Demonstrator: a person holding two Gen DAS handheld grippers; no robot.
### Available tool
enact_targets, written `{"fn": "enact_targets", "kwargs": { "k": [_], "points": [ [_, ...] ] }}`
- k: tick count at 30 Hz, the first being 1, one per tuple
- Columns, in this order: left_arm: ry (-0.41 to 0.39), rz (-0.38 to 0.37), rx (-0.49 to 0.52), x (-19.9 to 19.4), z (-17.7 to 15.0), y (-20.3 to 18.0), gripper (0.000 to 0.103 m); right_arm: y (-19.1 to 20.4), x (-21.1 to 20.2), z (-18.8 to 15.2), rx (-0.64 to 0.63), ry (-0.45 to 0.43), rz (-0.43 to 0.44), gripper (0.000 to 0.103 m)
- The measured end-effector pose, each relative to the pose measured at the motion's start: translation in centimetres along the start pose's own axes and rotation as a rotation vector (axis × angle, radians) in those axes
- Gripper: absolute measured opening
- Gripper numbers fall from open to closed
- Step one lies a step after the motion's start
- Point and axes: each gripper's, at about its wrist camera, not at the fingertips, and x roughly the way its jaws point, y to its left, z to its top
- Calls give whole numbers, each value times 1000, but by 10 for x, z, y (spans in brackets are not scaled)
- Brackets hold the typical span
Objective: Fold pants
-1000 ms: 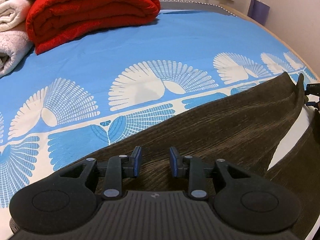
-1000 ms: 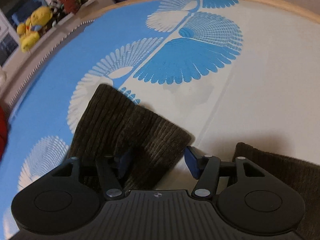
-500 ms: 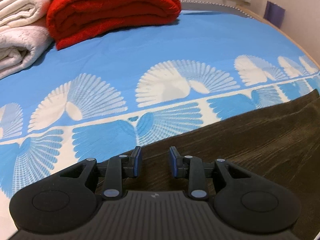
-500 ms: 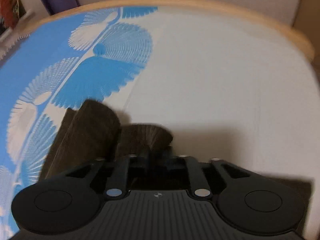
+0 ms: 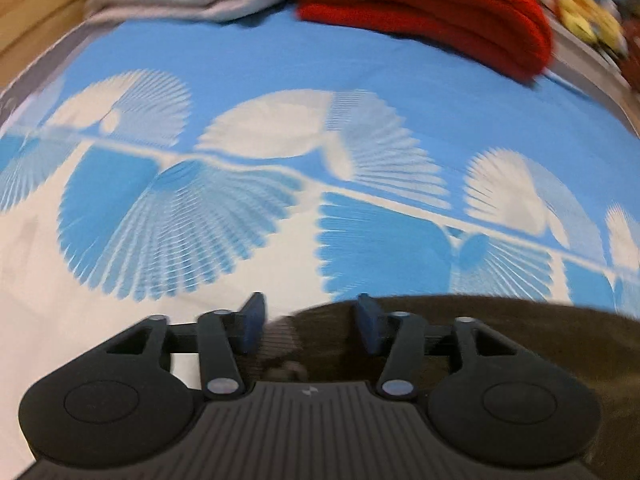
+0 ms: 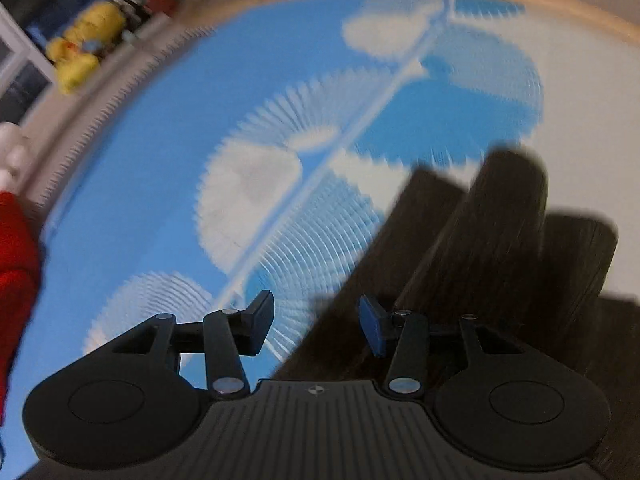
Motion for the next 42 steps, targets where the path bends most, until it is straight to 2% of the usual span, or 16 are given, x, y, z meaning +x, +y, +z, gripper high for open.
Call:
{"fn": "enact_targets", "kwargs": {
  "k": [3, 7, 13, 16, 18, 20, 23, 25, 27, 29, 31, 33, 34, 37, 40, 42],
  "points": [
    [0, 32, -50, 6, 2, 19, 71, 9, 17, -6, -12, 3, -107, 51],
    [24, 23, -74, 18, 1, 28, 78, 39, 26, -13, -141, -21, -235, 48],
    [36, -147, -141, 23, -1, 35, 79, 40, 31, -18, -187, -80, -385, 39],
    [20, -192, -68, 18, 2, 25, 79, 41, 30, -17, -169, -85, -401, 38],
    [50, -181, 28, 23, -1, 11, 79, 42, 30, -18, -174, -86, -401, 33],
    [45, -132, 121, 28, -8, -3, 79, 42, 31, -18, -178, -98, -408, 16],
    [36, -90, 202, 29, -14, -12, 75, 38, 29, -18, -155, -111, -398, 11],
    [30, -53, 237, 30, -16, -11, 57, 37, 28, -18, -151, -116, -394, 10],
    [11, -17, 260, 29, -16, -10, 22, 34, 24, -17, -105, -143, -360, 9],
    [-12, -33, 242, 25, -12, -5, 16, 37, 16, -14, -80, -186, -304, 9],
    [-50, -53, 200, 19, -9, -1, 16, 47, -10, -2, -42, -315, -94, 9],
    [-85, -13, 206, 17, -9, -3, 16, 62, -27, 7, -93, -408, 5, 9],
    [-98, 9, 208, 17, -8, -4, 16, 61, -26, 12, -71, -387, 31, 11],
    [-97, 27, 168, 17, -5, 1, 16, 47, -8, 14, -16, -305, -66, 32],
    [-90, 32, 137, 18, -2, 5, 17, 24, -1, 12, 5, -270, -76, 32],
    [-95, 59, 131, 17, -2, 5, 14, 5, -3, 10, 42, -277, -133, 36]
  ]
}}
